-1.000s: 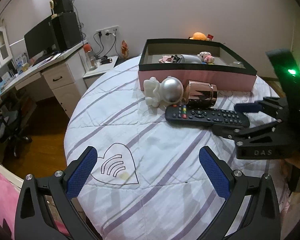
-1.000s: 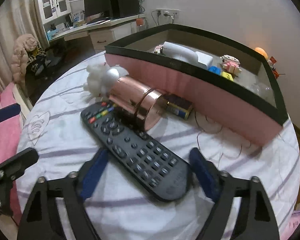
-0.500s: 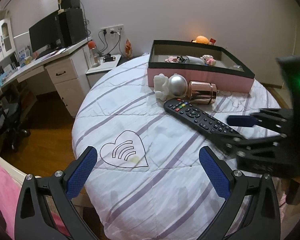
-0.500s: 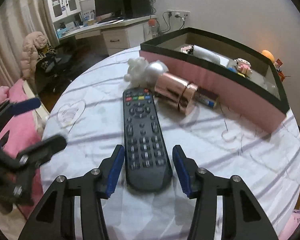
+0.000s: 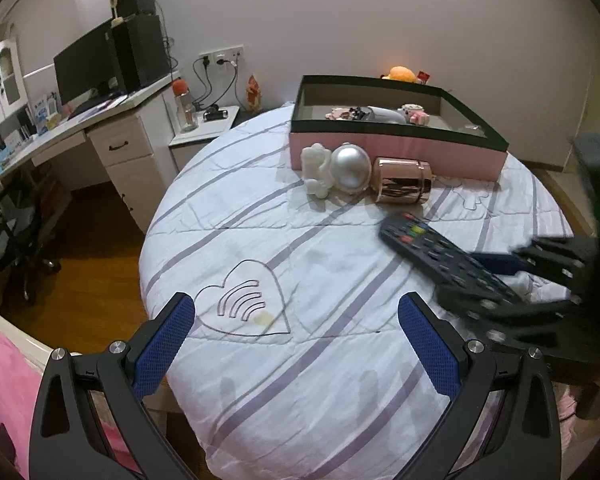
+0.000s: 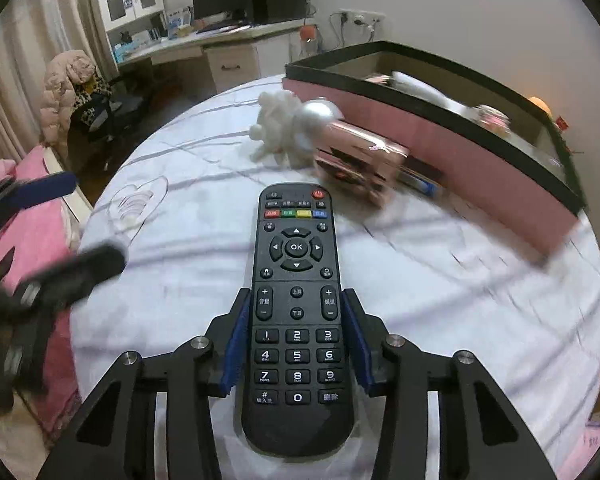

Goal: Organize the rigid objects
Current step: 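Lift the remote with the right tool while the left tool grasps the rose-gold cylinder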

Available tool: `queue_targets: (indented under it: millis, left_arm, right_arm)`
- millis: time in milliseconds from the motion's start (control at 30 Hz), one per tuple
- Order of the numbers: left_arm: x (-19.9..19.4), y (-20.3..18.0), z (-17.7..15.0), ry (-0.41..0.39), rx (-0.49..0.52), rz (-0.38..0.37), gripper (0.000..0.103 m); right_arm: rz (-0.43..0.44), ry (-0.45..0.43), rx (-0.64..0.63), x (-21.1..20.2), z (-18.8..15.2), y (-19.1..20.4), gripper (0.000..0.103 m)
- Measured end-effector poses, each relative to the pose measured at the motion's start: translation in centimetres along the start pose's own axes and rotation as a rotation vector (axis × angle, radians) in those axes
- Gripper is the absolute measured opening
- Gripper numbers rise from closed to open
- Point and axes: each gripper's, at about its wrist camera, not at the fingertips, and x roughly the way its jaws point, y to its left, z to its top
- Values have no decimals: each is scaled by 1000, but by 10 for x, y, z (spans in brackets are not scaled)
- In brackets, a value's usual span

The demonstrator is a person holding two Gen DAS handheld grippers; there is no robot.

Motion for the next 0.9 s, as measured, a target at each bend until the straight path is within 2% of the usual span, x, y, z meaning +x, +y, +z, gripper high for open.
queue_targets:
  millis: [200, 367, 500, 667, 900]
  left_arm:
    - [3, -19, 6, -1, 29, -27, 103]
    - [8, -40, 15, 3, 63, -72, 103]
    - [19, -53, 28, 11, 87, -74, 103]
    - [34, -57, 45, 15, 50, -86, 103]
    - [65, -71, 63, 42, 28, -87, 103]
  right_arm:
    - [-105, -22, 143, -27, -32, -47, 45]
    - [-174, -54, 206, -26, -27, -62, 45]
    - [-189, -61, 217, -18, -16, -71, 45]
    - [-188, -71, 194, -7, -3, -80, 49]
    - [-213, -118, 225, -12, -7, -97, 45]
